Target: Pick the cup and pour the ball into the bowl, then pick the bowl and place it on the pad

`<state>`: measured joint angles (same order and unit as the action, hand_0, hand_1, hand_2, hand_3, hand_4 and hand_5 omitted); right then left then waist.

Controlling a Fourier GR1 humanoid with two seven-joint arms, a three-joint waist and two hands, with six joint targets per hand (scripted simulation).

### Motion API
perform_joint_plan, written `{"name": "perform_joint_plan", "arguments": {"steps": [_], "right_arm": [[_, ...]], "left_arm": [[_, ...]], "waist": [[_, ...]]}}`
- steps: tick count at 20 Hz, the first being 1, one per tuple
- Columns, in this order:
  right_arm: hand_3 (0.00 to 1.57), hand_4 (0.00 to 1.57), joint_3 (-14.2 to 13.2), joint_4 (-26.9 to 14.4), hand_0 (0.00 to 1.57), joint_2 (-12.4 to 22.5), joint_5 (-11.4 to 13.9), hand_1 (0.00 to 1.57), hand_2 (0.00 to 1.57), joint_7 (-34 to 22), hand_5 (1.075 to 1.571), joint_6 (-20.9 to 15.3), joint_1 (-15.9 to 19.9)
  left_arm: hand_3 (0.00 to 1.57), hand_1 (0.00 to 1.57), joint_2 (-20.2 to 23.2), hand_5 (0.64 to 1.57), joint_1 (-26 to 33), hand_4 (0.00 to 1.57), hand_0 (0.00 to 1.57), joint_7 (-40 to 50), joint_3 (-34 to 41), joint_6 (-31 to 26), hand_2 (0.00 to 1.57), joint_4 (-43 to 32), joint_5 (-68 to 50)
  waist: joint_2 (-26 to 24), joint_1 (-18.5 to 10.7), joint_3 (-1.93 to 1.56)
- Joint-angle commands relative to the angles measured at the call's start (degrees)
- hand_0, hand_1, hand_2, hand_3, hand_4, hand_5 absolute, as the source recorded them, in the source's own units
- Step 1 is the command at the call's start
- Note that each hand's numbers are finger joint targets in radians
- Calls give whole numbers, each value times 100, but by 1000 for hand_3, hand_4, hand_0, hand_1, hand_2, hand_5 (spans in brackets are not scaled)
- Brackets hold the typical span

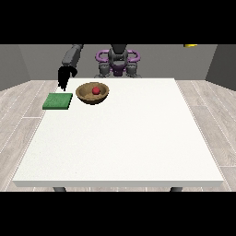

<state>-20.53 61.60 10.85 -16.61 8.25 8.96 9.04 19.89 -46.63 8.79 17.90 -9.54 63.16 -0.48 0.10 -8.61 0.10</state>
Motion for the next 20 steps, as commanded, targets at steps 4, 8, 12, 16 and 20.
{"name": "perform_joint_plan", "arguments": {"steps": [4,8,12,16,20], "right_arm": [[0,694,73,-788,0,-130,114,0,0,748,1566,154,156],[0,582,363,-1008,0,-437,247,0,0,865,1558,-42,555],[0,553,83,-1991,0,-239,232,0,0,1523,1558,52,717],[0,509,42,-2453,0,-46,306,0,0,2129,1552,218,1040],[0,469,-42,-2450,0,68,219,0,0,1819,1548,50,1180]], "left_arm": [[0,0,619,1561,537,993,0,-110,527,-832,0,124,-791],[0,0,988,1542,600,1001,0,-211,731,-812,0,31,-877],[0,0,952,1535,488,1008,0,385,594,-872,0,562,-1173],[0,0,1152,1533,472,1019,0,102,721,-827,0,729,-1251],[0,0,1317,1539,481,1013,0,479,708,-1101,0,765,-1511]], "waist": [[299,73,-13],[455,397,-11],[526,20,-18],[1000,98,-18],[859,-24,-18]]}}
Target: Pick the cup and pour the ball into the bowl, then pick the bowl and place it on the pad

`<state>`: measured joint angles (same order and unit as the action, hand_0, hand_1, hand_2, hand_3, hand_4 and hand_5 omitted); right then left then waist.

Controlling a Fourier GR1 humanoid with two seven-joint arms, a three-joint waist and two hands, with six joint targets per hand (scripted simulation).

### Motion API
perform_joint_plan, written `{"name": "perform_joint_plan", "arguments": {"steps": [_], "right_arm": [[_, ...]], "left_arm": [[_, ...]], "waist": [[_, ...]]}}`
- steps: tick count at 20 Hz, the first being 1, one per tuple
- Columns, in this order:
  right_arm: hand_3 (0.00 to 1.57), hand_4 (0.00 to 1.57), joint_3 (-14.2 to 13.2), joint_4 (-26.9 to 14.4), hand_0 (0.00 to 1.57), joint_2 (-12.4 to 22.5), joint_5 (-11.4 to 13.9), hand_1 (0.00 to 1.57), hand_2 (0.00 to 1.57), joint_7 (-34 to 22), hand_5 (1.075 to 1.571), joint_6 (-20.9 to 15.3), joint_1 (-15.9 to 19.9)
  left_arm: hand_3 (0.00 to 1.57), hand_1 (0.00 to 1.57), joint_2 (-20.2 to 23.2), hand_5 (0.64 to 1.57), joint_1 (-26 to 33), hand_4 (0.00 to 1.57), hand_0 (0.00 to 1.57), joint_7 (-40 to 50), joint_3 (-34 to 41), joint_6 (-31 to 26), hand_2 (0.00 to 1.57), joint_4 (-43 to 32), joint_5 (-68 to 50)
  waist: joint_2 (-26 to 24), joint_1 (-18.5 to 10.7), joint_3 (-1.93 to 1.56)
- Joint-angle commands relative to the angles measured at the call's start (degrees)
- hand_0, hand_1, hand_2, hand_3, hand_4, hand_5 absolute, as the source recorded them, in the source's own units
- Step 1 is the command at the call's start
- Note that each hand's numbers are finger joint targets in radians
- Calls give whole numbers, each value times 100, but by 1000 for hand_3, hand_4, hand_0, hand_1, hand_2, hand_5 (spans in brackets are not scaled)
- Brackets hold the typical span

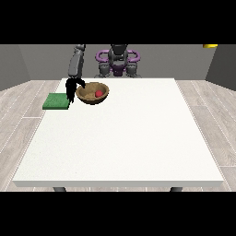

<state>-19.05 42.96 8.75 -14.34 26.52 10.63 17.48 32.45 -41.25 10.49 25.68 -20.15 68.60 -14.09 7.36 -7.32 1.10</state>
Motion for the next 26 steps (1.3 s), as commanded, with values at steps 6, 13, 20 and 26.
{"name": "perform_joint_plan", "arguments": {"steps": [6,13,20,26], "right_arm": [[0,444,70,-286,0,-249,63,0,0,-51,1547,-401,314],[0,615,-7,-536,0,-202,146,0,0,-583,1568,-1162,443],[1566,903,83,-607,1571,319,685,1571,1571,-398,1495,-1768,-284],[1242,1001,327,26,1571,576,892,1571,1571,-1000,1546,-2299,-195]], "left_arm": [[0,0,196,1536,66,1024,0,-25,76,-168,0,116,-221],[0,0,434,1540,229,1023,0,-70,255,-247,0,13,-353],[0,0,509,1523,7,1071,0,72,347,-308,0,144,-611],[0,0,502,1531,-23,1170,0,-8,347,-282,0,14,-590]], "waist": [[260,-162,-112],[197,-40,-109],[694,-253,-100],[485,-178,-83]]}}
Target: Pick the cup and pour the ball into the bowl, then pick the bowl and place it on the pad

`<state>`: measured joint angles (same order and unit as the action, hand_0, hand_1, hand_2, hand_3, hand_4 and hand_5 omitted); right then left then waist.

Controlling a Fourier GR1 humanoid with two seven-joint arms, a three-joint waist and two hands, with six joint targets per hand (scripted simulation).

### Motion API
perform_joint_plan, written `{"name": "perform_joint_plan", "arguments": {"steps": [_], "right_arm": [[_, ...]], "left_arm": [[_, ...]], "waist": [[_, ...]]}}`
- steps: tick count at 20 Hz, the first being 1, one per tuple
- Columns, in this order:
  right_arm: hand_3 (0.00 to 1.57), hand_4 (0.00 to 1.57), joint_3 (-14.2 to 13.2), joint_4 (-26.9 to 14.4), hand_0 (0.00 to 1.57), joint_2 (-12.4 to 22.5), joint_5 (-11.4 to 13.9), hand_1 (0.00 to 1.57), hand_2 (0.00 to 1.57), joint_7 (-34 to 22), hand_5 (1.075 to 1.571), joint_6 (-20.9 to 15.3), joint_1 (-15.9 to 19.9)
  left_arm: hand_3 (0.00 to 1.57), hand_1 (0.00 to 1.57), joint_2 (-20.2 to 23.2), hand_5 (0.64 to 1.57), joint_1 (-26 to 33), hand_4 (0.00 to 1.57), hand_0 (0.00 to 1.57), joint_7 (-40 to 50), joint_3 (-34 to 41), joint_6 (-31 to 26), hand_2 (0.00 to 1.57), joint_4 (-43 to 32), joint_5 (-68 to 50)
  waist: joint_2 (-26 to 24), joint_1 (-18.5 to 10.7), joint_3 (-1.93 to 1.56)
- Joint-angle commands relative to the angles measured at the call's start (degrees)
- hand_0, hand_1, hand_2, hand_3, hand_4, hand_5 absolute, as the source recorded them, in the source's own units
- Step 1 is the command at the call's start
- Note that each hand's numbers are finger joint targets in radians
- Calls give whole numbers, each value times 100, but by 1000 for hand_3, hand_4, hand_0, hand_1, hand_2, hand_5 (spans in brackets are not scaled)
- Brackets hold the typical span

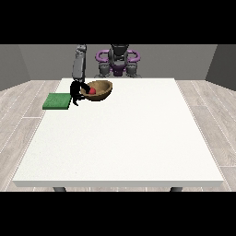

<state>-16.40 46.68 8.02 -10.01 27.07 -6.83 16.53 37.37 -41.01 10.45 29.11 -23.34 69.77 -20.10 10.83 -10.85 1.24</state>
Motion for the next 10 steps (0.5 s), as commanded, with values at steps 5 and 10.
{"name": "perform_joint_plan", "arguments": {"steps": [5,10], "right_arm": [[1068,1024,181,192,1571,1418,421,1571,1571,-2092,1554,-378,-12],[865,1061,174,552,1571,2229,311,1571,1571,-2962,1556,176,154]], "left_arm": [[0,0,94,1528,292,1194,0,-151,133,-39,0,-411,90],[0,0,510,1537,490,1204,0,-396,450,-216,0,-867,98]], "waist": [[-284,422,-82],[-272,780,-101]]}}
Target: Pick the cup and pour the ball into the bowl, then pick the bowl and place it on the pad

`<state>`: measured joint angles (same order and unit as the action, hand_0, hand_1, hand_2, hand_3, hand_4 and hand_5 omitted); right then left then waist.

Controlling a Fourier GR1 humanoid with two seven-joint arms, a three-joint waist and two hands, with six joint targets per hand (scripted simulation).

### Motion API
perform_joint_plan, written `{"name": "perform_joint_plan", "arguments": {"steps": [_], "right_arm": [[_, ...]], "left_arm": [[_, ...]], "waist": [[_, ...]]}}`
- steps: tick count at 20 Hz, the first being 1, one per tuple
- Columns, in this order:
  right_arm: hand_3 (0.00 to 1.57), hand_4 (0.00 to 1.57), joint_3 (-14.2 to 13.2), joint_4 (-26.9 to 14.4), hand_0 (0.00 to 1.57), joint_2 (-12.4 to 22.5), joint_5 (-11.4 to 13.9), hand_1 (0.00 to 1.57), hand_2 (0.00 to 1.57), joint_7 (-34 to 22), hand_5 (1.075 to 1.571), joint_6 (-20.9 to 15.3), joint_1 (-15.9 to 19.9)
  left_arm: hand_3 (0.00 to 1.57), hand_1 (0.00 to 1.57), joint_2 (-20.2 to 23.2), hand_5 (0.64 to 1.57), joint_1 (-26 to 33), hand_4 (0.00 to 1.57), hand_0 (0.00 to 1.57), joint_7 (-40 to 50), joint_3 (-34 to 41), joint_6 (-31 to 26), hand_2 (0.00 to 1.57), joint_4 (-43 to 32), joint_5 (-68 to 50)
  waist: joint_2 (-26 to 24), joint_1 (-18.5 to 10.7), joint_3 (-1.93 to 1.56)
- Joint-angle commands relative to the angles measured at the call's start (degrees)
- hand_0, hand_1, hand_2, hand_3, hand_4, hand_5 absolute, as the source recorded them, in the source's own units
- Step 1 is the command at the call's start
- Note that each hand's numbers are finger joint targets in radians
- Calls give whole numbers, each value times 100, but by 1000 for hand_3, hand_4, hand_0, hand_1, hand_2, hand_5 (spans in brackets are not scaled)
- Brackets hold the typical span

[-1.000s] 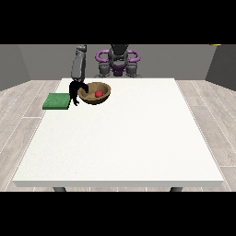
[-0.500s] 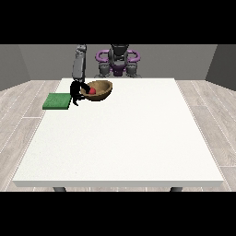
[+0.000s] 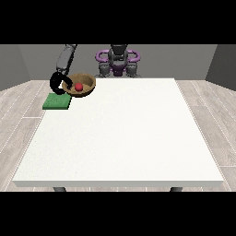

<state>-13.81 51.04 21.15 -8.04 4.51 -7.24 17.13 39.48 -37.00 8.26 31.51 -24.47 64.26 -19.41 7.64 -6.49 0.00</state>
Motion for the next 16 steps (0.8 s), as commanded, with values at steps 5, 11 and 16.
{"name": "perform_joint_plan", "arguments": {"steps": [5,11,16], "right_arm": [[545,1101,130,405,1571,1207,218,1571,1571,-1654,1567,519,215],[532,1099,-462,-432,1571,1722,-5,1571,1571,-1257,1564,927,701],[381,1123,-558,-585,1571,1887,0,1571,1571,-1255,1568,996,958]], "left_arm": [[0,0,85,1545,604,1198,0,-280,28,-21,0,-474,254],[0,0,176,1548,502,1207,0,-460,81,14,0,-315,13],[0,0,169,1555,692,1210,0,-1128,102,-187,0,-500,69]], "waist": [[-601,601,7],[-54,376,-1],[267,323,-1]]}}
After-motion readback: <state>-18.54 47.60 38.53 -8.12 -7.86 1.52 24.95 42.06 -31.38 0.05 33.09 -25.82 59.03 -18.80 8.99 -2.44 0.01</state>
